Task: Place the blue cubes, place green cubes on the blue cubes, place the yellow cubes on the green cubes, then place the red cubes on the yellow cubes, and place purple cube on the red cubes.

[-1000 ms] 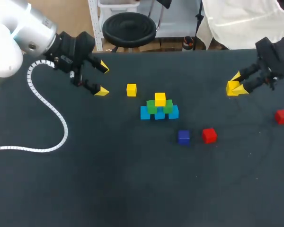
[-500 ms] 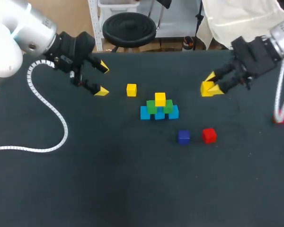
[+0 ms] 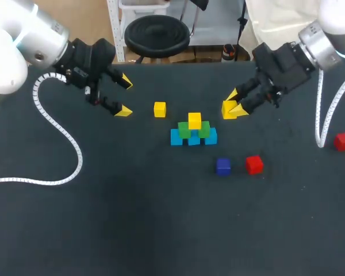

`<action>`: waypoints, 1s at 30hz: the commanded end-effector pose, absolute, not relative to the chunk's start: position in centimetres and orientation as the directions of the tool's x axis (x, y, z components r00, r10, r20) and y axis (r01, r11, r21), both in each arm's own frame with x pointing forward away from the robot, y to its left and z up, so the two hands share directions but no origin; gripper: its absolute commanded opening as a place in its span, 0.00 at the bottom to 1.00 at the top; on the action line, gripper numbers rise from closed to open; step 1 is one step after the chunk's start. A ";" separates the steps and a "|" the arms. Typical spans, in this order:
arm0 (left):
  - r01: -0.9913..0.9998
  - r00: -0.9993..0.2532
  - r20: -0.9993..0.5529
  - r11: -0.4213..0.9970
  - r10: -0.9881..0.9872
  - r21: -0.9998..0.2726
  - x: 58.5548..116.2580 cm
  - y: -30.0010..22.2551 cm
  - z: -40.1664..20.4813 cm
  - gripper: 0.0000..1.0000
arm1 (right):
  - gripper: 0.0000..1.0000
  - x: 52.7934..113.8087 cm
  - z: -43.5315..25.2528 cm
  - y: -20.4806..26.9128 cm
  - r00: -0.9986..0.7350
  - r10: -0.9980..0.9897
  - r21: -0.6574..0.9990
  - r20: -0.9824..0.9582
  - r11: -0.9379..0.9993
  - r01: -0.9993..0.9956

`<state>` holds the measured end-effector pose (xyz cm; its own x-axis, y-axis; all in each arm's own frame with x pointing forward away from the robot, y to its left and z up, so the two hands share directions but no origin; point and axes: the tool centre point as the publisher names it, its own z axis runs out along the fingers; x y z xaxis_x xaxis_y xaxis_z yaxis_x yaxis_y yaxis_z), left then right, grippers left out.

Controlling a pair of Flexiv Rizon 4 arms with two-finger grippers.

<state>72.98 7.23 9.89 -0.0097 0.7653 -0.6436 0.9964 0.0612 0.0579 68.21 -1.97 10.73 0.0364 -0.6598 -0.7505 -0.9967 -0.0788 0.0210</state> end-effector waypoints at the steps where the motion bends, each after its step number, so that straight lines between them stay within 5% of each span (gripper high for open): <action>1: 0.997 -0.008 -0.644 0.059 0.765 0.057 73.1 7.3 9.9 1.00 | 0.00 68.3 10.7 -2.0 0.036 -0.660 0.023 -0.751 -0.080 -0.997; 30: 0.997 -0.008 -0.644 0.059 0.765 0.057 73.1 7.3 9.9 1.00 | 0.00 68.3 7.6 1.9 0.055 -0.689 0.049 -0.723 -0.130 -0.990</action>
<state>72.97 7.22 9.90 -0.0095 0.7652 -0.6437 0.9965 0.0610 0.0579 69.02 1.43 7.09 0.0493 -0.6642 -0.7460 -0.9887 -0.1382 0.0577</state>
